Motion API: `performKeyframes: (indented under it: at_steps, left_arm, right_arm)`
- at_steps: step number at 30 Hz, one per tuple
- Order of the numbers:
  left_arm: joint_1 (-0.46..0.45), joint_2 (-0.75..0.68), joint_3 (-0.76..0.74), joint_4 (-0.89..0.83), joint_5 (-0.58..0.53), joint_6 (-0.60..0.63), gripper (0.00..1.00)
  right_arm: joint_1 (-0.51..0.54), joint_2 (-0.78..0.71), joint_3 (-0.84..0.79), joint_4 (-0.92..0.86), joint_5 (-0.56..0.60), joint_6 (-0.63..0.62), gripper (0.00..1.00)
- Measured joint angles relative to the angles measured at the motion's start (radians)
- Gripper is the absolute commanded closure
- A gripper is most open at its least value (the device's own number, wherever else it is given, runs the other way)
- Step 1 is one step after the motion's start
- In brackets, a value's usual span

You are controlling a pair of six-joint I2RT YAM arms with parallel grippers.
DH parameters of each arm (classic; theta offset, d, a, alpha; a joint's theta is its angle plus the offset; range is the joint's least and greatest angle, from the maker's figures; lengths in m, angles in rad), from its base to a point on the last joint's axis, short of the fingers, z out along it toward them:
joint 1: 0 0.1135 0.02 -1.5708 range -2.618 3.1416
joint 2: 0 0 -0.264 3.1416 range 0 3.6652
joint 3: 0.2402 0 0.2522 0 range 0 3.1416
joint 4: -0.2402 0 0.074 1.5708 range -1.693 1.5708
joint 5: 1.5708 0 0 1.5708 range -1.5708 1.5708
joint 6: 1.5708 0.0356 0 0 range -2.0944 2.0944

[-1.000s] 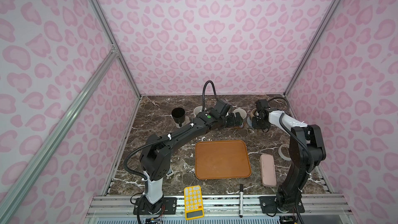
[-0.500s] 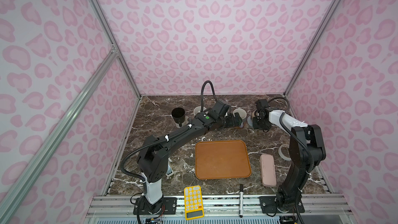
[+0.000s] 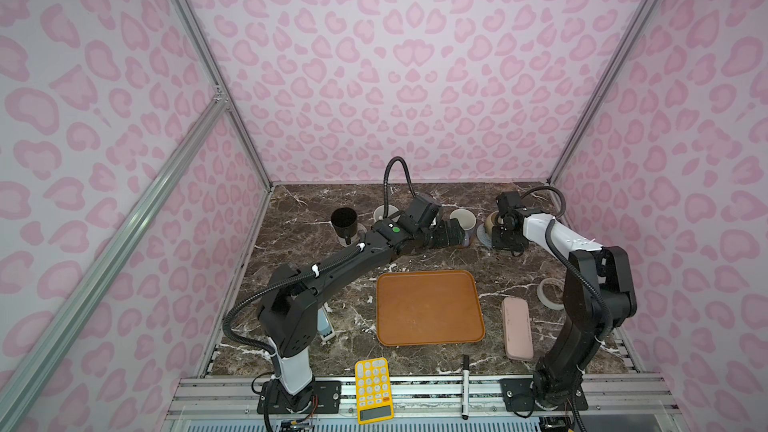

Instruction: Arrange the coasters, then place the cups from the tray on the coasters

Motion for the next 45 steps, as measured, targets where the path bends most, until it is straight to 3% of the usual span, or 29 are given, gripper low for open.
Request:
performKeyframes:
  at_steps: [3, 4, 5, 6, 7, 12, 14, 16, 21, 28, 34, 35, 40, 45]
  left_arm:
    - [0.001, -0.078, -0.032, -0.01, -0.08, 0.033, 0.03]
    - [0.001, -0.116, -0.048, -0.018, -0.118, 0.046, 0.03]
    - [0.002, -0.158, -0.072, -0.018, -0.163, 0.068, 0.03]
    - [0.005, -0.202, -0.103, -0.014, -0.203, 0.088, 0.03]
    - [0.01, -0.254, -0.144, -0.013, -0.252, 0.108, 0.03]
    - [0.049, -0.402, -0.322, -0.006, -0.449, 0.185, 0.02]
    - [0.095, -0.474, -0.449, 0.068, -0.505, 0.26, 0.0]
    - [0.183, -0.557, -0.546, 0.003, -0.615, 0.314, 0.0]
    - [0.315, -0.655, -0.691, 0.111, -0.732, 0.443, 0.0]
    - [0.404, -0.746, -0.853, 0.304, -0.874, 0.562, 0.01]
    - [0.536, -0.728, -0.987, 0.502, -0.906, 0.587, 0.08]
    - [0.547, -0.707, -0.99, 0.535, -0.918, 0.594, 0.03]
    - [0.624, -0.628, -1.064, 0.697, -0.903, 0.631, 0.03]
    - [0.637, -0.51, -1.153, 0.917, -0.835, 0.701, 0.03]
  right_arm:
    - [0.008, -0.09, -0.039, 0.006, 0.004, 0.006, 0.46]
    - [0.014, -0.132, -0.06, 0.013, 0.009, 0.013, 0.38]
    - [0.022, -0.177, -0.084, 0.018, 0.015, 0.022, 0.18]
    - [0.026, -0.215, -0.102, 0.023, 0.023, 0.025, 0.07]
    - [0.032, -0.267, -0.13, 0.033, 0.032, 0.026, 0.03]
    - [0.031, -0.425, -0.212, 0.054, 0.08, 0.064, 0.04]
    - [0.029, -0.526, -0.342, 0.163, 0.098, 0.068, 0.07]
    - [0.009, -0.632, -0.426, 0.149, 0.12, 0.07, 0.09]
    - [-0.041, -0.616, -0.48, 0.237, 0.153, 0.07, 0.11]
    - [-0.051, -0.645, -0.637, 0.447, 0.189, -0.008, 0.14]
    - [-0.066, -0.654, -0.909, 0.853, 0.179, -0.151, 0.17]
    - [-0.071, -0.638, -0.927, 0.906, 0.179, -0.161, 0.17]
    - [-0.077, -0.525, -0.953, 1.173, 0.151, -0.186, 0.17]
    - [-0.08, -0.428, -0.965, 1.352, 0.144, -0.208, 0.16]
